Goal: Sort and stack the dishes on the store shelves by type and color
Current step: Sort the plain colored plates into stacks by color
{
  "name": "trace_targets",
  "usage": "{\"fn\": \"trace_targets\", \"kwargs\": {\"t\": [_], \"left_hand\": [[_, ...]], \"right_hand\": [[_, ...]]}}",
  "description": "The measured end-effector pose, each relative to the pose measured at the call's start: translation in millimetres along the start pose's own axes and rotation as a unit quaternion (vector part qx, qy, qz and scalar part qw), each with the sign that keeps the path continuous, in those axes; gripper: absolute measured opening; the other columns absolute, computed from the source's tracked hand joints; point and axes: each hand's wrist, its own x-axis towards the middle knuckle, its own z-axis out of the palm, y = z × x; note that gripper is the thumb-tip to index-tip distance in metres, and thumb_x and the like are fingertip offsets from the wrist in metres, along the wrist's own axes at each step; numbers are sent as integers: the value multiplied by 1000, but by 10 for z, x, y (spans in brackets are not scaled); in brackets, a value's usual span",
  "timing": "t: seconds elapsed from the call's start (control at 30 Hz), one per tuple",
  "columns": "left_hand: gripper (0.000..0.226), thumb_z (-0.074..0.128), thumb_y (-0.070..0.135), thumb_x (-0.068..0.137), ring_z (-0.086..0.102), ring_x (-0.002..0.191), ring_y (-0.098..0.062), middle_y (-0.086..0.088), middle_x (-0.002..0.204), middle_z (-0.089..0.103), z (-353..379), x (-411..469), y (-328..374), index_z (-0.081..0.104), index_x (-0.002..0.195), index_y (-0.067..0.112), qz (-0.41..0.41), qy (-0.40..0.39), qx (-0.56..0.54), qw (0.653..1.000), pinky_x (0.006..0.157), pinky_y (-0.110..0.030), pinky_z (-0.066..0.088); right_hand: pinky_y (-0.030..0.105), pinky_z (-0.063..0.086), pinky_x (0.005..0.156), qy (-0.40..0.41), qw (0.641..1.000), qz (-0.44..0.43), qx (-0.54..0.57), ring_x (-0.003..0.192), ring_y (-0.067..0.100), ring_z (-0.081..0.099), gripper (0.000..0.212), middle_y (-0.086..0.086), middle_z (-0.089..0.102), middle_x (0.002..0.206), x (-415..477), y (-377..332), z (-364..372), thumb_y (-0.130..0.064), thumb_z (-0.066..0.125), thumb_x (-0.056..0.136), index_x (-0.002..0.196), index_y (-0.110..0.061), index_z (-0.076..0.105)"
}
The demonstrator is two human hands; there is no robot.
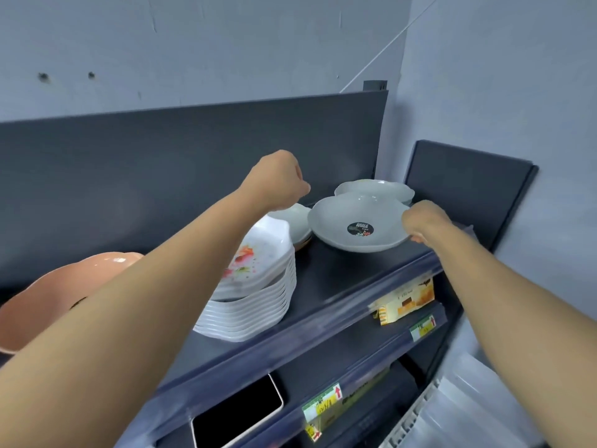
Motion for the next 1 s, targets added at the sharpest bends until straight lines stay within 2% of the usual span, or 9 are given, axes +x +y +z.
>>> {"fn": "trace_targets", "kwargs": {"t": [0.13, 0.23, 0.3, 0.43, 0.57, 0.7, 0.8, 0.9, 1.0], "left_hand": [[8, 56, 12, 86, 41, 67, -19, -11, 75, 46, 48, 30, 53, 51, 80, 15, 8, -11, 0, 1000, 62, -29, 35], [8, 56, 12, 85, 40, 67, -19, -11, 74, 47, 78, 53, 80, 51, 80, 16, 9, -15, 0, 1000, 62, -29, 36], [9, 55, 11, 85, 39, 68, -18, -10, 75, 45, 100, 67, 89, 50, 80, 17, 8, -19, 0, 1000, 61, -30, 34], [9, 56, 13, 86, 39, 68, -19, -10, 76, 44, 121, 94, 77, 49, 80, 16, 0, -28, 8, 1000, 62, -30, 34], [9, 56, 13, 87, 40, 69, -19, -10, 76, 45, 93, 111, 47, 50, 81, 16, -10, -25, 16, 1000, 62, -29, 34], [7, 56, 14, 87, 40, 69, -20, -12, 74, 48, 55, 107, 10, 52, 81, 15, -24, -16, 24, 999, 63, -29, 35], [13, 58, 16, 87, 47, 67, -25, -16, 75, 60, -8, 82, -40, 63, 82, 5, -38, 1, 16, 999, 63, -30, 41], [19, 59, 18, 88, 63, 78, -30, -8, 73, 66, -104, 32, -120, 69, 94, 2, -60, 27, 14, 998, 67, -28, 45], [16, 59, 18, 89, 67, 86, -30, 0, 68, 61, -206, -10, -272, 68, 94, 6, -89, 51, 22, 994, 68, -27, 45]], "right_hand": [[36, 55, 72, -17, 1000, 14, -2, 82, 28, 61, 13, 14, 61, 89, 92, 110, 34, -3, 46, 89, 89, -3, 58], [27, 41, 48, -19, 999, 29, -41, 62, 24, 52, 18, 12, 52, 70, 119, 174, 19, -4, 43, 91, 75, -4, 52], [26, 37, 47, -25, 998, 32, -57, 65, 25, 52, 16, 12, 52, 70, 146, 211, 35, -5, 43, 92, 79, -3, 53], [27, 43, 55, -32, 997, 31, -66, 78, 28, 58, 16, 12, 53, 74, 180, 263, 93, -6, 45, 93, 99, -1, 59], [32, 43, 70, 70, 980, -13, -184, 103, 33, 61, 25, 16, 63, 110, 124, 152, 54, -7, 48, 91, 112, -3, 61], [33, 42, 73, 105, 976, -100, -162, 110, 35, 59, 28, 15, 61, 121, 148, -229, 71, -10, 53, 91, 118, -4, 58], [30, 39, 68, 51, 975, -180, -122, 95, 34, 58, 13, 15, 62, 104, 135, -564, 234, -15, 55, 90, 96, -4, 58], [26, 33, 51, -20, 970, -221, -105, 71, 30, 51, 33, 8, 50, 69, 152, -804, 474, -19, 58, 87, 61, -8, 40], [27, 25, 44, -71, 961, -239, -123, 52, 21, 39, 36, 4, 39, 60, 170, -949, 704, -17, 57, 84, 58, -12, 34]]}}
